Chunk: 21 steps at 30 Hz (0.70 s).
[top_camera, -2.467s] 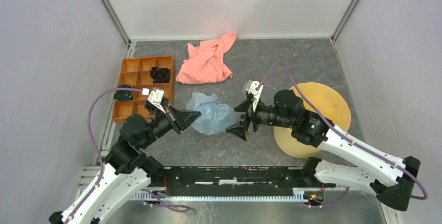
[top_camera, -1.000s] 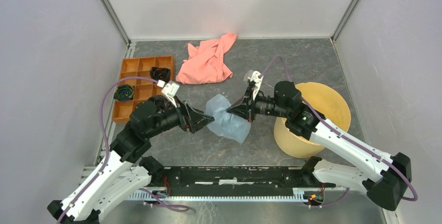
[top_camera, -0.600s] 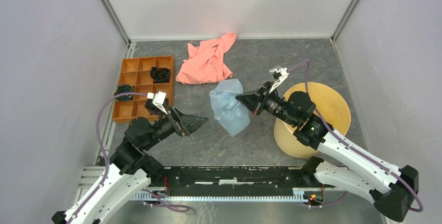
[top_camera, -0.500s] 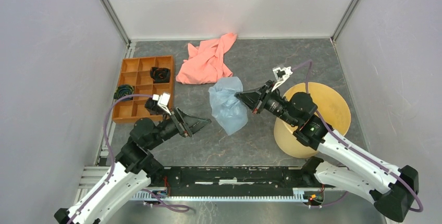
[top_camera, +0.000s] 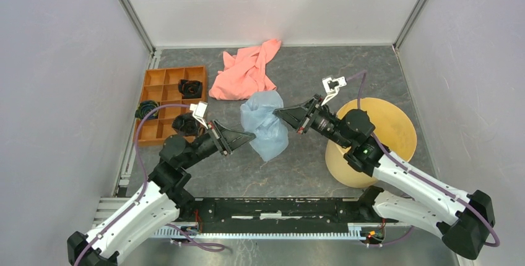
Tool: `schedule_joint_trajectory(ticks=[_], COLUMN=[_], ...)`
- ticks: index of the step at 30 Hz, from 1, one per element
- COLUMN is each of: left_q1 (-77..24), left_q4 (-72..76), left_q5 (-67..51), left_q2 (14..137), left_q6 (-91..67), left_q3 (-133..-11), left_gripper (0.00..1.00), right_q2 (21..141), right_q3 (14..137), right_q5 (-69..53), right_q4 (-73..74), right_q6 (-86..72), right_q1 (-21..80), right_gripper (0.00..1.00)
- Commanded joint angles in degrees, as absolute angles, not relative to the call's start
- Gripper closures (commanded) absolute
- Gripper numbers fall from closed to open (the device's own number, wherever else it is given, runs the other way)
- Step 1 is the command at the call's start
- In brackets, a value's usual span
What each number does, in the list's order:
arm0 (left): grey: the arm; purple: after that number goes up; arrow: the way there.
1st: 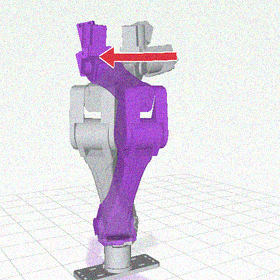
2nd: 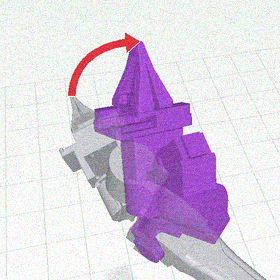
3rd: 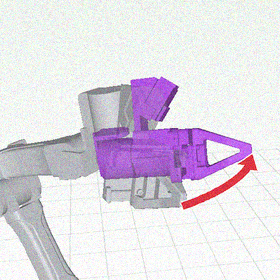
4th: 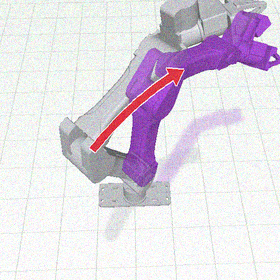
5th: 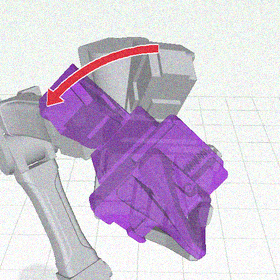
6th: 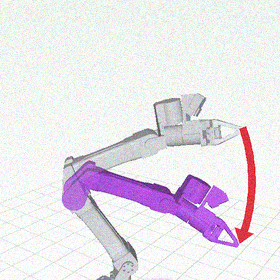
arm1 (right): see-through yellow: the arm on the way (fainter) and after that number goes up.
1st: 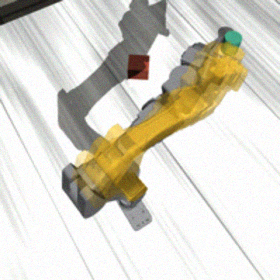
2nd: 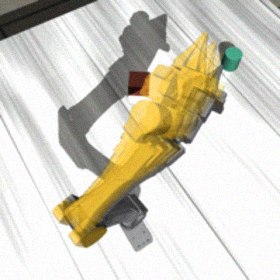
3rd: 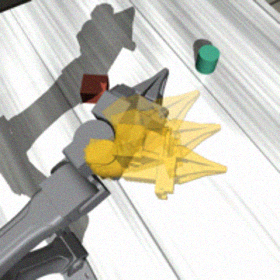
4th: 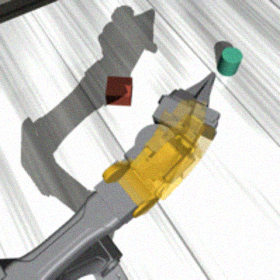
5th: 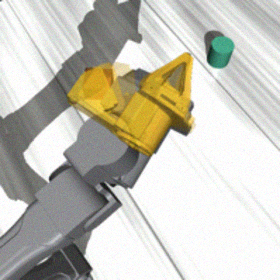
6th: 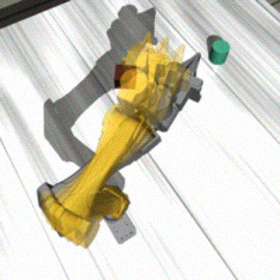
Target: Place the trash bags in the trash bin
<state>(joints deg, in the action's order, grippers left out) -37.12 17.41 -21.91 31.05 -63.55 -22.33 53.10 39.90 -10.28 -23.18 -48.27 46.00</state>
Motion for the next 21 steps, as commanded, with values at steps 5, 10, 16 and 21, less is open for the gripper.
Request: schedule_joint_trajectory(ticks=[5, 10, 16, 21], left_q1=[-37.3, -37.3, -37.3, -37.3], left_q4=[-5.2, -18.6, -22.0, -21.0], left_q5=[-18.4, -18.6, -20.7, -13.5], left_q2=[26.4, 26.6, 30.7, 31.6], left_q6=[-52.5, -50.2, -51.7, -63.4], left_q3=[-35.5, -46.1, -54.8, -52.7], left_gripper=[0.98, 0.98, 0.98, 0.98], right_q2=[49.4, 47.7, 45.7, 44.6], right_q3=[42.4, 47.2, 44.4, 39.6], right_q5=[-6.1, -2.2, -20.4, -34.2], right_q4=[-16.1, -0.9, -3.1, -12.8], right_q6=[-33.6, -13.2, -8.9, -14.8], right_q1=[46.0, 46.0, 46.0, 46.4], right_gripper=[0.79, 0.45, 0.1, 0.03])
